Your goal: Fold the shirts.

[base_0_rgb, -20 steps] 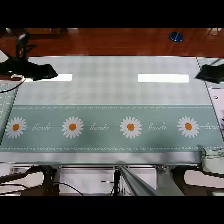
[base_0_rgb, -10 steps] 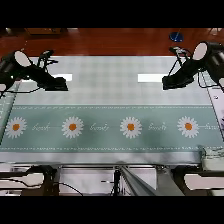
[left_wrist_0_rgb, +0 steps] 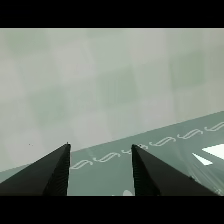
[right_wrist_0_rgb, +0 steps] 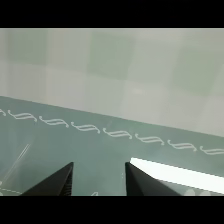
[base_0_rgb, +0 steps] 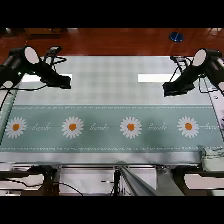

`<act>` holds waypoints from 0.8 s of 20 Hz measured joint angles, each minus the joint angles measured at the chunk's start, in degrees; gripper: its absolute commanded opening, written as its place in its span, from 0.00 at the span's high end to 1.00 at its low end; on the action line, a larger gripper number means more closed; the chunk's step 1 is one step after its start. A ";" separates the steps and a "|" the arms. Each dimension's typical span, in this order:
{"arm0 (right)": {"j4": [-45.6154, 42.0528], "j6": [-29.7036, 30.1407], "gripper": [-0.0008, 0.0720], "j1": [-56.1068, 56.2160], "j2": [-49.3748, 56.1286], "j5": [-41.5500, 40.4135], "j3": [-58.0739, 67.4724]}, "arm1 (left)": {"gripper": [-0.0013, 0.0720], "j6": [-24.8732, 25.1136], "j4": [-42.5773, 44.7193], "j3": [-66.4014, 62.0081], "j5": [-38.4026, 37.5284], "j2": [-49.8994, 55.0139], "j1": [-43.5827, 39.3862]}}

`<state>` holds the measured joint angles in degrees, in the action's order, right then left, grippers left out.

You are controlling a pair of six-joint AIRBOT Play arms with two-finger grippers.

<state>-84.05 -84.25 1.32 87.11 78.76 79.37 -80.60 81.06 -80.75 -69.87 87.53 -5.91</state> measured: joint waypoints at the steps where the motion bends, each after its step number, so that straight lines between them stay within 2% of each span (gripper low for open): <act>1: 0.31 0.00 0.45 -0.04 -0.11 -0.63 -0.13 | 0.33 -0.02 0.31 -0.13 0.24 0.15 -0.13; 16: 0.98 0.15 0.45 -0.04 -0.26 -2.86 -0.44 | 0.33 -0.07 0.81 -0.39 0.22 3.52 -0.66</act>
<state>-83.07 -84.09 1.28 86.85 75.90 78.94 -80.66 81.87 -81.14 -69.65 91.05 -6.57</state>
